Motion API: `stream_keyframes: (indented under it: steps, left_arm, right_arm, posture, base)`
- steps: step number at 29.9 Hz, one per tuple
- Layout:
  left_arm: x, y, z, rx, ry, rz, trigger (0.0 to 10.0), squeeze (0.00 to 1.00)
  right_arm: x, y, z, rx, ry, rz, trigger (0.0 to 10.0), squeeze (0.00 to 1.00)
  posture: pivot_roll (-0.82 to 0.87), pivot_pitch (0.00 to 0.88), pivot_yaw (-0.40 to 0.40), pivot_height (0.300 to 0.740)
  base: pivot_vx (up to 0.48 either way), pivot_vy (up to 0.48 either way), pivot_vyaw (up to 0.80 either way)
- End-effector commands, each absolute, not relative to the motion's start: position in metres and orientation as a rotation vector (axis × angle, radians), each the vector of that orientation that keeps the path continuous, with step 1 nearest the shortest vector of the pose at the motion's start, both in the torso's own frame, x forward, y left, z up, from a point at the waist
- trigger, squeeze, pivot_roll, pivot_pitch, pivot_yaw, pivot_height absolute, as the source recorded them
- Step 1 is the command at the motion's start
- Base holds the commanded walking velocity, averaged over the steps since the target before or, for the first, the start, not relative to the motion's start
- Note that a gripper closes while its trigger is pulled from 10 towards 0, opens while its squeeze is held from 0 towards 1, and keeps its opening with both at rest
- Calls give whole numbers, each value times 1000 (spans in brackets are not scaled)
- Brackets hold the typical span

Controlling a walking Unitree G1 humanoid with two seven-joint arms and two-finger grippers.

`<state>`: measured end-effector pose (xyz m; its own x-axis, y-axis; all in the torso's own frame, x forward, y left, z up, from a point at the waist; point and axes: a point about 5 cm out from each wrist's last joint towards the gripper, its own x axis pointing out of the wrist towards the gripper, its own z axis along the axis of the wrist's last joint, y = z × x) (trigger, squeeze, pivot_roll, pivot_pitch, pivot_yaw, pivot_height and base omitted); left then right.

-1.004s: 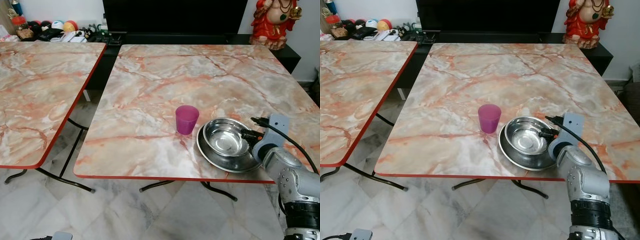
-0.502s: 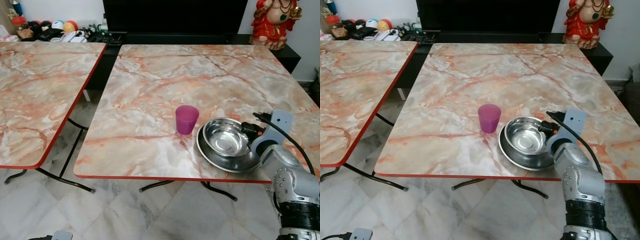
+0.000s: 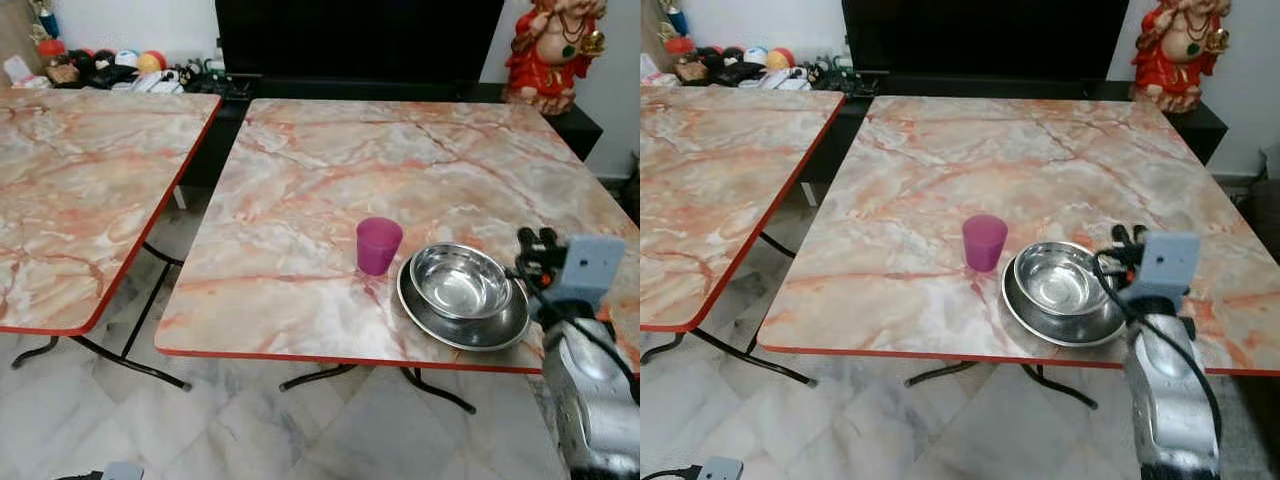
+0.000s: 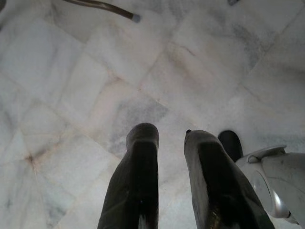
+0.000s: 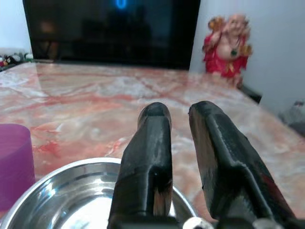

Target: Setting the table

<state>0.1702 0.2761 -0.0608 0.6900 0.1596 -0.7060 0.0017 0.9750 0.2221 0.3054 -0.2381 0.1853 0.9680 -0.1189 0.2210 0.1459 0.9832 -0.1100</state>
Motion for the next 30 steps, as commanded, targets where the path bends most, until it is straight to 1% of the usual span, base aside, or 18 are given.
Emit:
stream_keyframes:
  steps: [1,8,13,21,24,27,29,30]
  left_arm:
    - [164,281,-62,224,831,95,10000,0]
    - [168,283,-59,217,812,96,10000,0]
    - [171,278,-60,199,809,91,10000,0]
    - [168,277,-62,178,821,94,10000,0]
    - [168,276,-63,175,823,94,10000,0]
    - [170,276,-62,174,820,91,10000,0]
    - [172,275,-61,168,811,103,10000,0]
    - [173,275,-60,161,805,115,10000,0]
  right_arm:
    - [299,-243,188,-122,-258,-167,10000,0]
    - [294,-244,178,-80,-255,-207,10000,0]
    - [295,-234,172,-86,-268,-171,10000,0]
    - [294,-237,174,-99,-276,-188,10000,0]
    - [293,-236,172,-112,-270,-171,10000,0]
    - [294,-230,175,-145,-280,-131,10000,0]
    - [296,-228,178,-136,-297,-125,10000,0]
    - [296,-228,179,-112,-303,-132,10000,0]
  posture:
    - [-72,0,20,740]
    - [-70,0,27,740]
    - [-72,0,29,740]
    - [-85,0,30,740]
    - [-83,0,30,740]
    - [-79,0,25,740]
    - [-74,4,20,740]
    - [-70,13,17,740]
  base:
    - [0,0,0]
    - [0,0,0]
    - [0,0,0]
    - [0,0,0]
    - [0,480,0]
    - [0,480,713]
    - [0,480,800]
    - [0,480,0]
